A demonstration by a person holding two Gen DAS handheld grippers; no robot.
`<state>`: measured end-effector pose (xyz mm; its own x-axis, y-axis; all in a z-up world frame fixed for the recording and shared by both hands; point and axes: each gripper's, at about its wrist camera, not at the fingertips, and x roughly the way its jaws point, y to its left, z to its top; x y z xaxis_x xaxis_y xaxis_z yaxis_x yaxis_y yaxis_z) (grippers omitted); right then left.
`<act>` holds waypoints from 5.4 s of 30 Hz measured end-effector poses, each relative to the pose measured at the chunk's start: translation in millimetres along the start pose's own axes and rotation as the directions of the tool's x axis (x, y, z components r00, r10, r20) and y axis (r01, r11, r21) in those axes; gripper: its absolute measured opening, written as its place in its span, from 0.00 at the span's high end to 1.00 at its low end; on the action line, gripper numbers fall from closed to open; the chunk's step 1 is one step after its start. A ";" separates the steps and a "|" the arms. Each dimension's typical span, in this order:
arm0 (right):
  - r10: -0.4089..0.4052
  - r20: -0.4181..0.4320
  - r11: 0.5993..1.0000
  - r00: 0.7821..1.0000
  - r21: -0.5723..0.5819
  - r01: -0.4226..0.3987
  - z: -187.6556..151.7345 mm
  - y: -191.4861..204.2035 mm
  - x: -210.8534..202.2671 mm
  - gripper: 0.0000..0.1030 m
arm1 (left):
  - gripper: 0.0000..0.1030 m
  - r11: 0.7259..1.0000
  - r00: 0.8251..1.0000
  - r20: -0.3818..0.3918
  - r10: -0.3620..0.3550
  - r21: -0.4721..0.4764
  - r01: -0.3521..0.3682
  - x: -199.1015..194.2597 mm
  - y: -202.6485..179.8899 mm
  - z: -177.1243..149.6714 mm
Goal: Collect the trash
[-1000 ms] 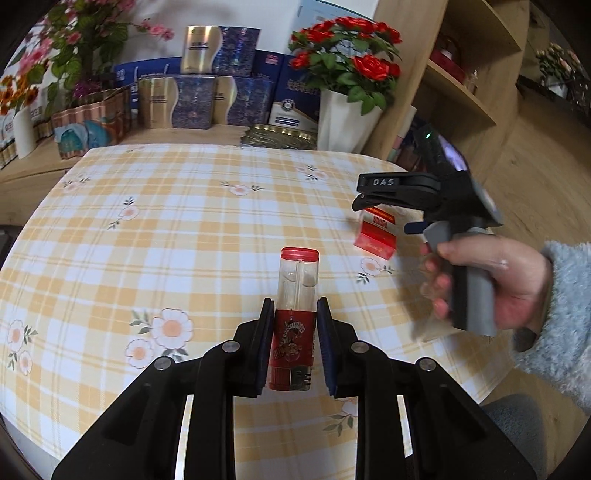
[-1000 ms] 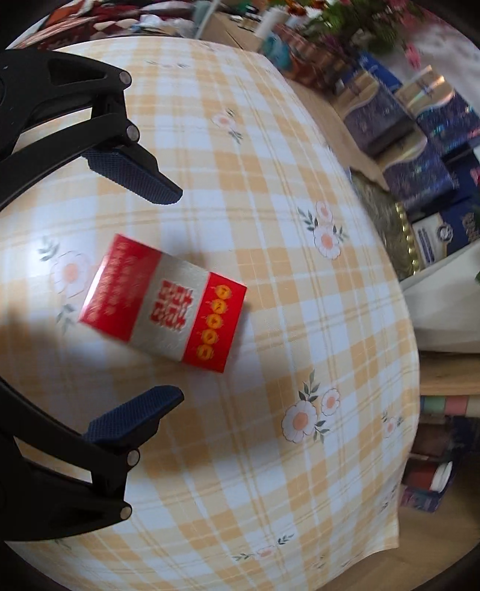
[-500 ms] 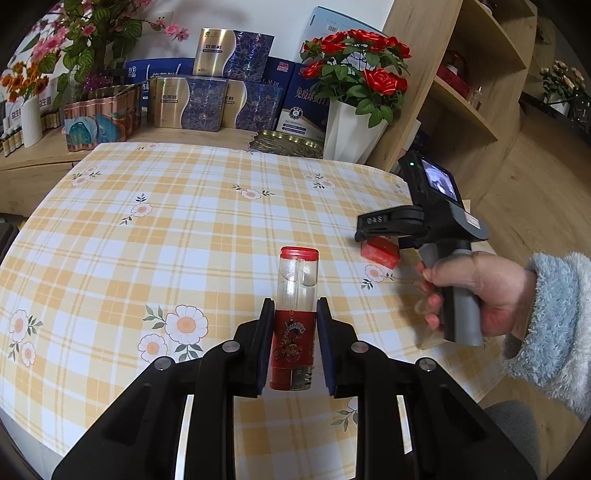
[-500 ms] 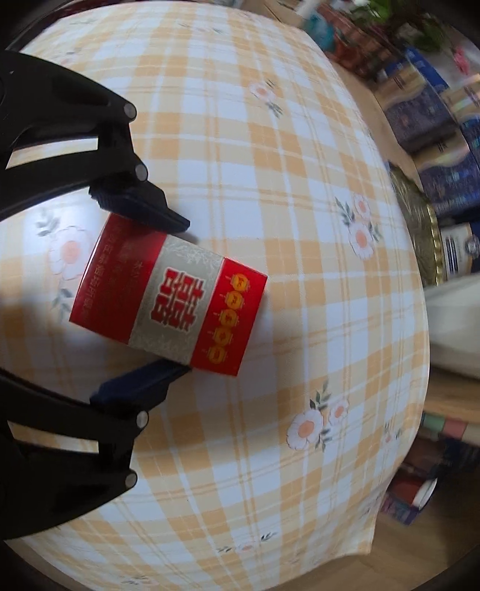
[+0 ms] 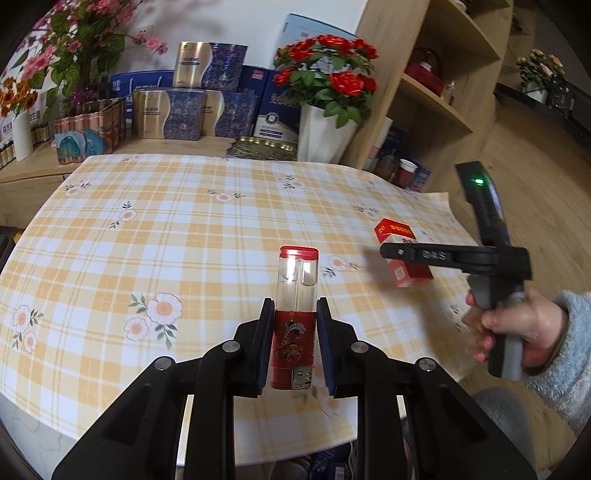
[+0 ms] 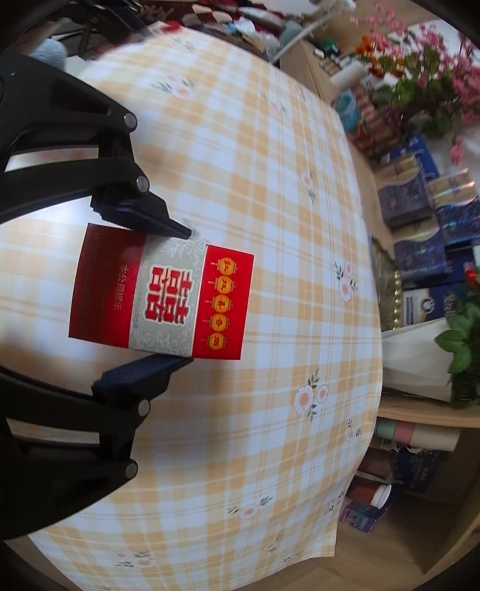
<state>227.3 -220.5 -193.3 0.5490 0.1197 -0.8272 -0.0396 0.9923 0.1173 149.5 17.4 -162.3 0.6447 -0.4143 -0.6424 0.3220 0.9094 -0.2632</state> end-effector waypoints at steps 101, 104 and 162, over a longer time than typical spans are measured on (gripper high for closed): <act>-0.050 0.444 0.996 0.895 -0.049 0.080 -96.2 -1.8 -259.2 0.06 | 0.06 0.964 0.919 0.366 0.145 0.155 -0.214 -159.1 -119.1 16.2; -0.047 0.465 0.996 0.884 -0.050 0.079 -93.7 2.2 -275.6 0.06 | 0.06 0.962 0.897 0.412 0.162 0.136 -0.236 -177.3 -124.7 21.6; -0.013 0.470 0.997 0.883 -0.066 0.050 -106.0 17.9 -297.8 0.06 | 0.06 0.886 0.826 0.419 0.377 0.096 -0.453 -206.4 -132.0 16.0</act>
<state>-25.4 -235.0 -3.0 0.8774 0.0779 -0.4734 -0.0673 0.9970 0.0394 -15.0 -17.7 16.6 0.9445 -0.0150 -0.3282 0.0600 0.9900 0.1274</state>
